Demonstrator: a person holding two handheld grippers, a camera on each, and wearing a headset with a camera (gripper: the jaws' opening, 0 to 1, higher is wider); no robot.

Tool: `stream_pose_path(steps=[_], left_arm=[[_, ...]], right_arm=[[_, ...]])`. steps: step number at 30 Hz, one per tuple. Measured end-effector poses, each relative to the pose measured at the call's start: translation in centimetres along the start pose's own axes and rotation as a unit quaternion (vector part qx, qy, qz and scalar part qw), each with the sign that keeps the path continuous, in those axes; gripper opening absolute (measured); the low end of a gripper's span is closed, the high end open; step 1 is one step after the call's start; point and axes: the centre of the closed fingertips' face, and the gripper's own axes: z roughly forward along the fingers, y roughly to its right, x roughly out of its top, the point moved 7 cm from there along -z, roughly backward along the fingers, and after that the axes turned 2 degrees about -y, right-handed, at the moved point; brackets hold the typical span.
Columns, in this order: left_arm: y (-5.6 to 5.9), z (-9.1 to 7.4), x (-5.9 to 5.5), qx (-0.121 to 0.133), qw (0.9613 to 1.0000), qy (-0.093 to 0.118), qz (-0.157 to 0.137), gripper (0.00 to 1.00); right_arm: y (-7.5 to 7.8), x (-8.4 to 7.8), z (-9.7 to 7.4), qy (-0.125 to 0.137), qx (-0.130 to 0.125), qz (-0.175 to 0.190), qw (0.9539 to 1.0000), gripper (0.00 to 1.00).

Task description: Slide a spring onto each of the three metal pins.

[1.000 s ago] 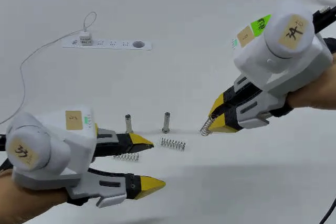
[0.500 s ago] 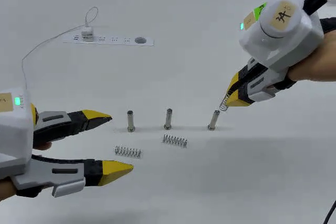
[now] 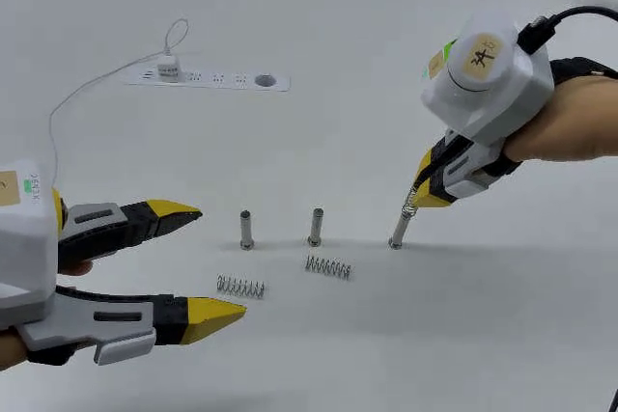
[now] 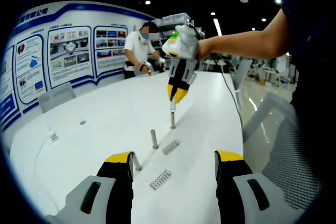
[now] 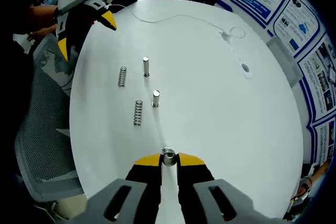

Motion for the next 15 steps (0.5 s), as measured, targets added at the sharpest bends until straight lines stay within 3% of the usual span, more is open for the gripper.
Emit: stream_pose_path(steps=[15], left_arm=[[-0.3, -0.3, -0.6, 0.000, 1.0000, -0.006, -0.003, 0.62]], right_arm=[[-0.4, -0.4, 2.4, -0.014, 0.012, 0.015, 0.9997, 0.11]])
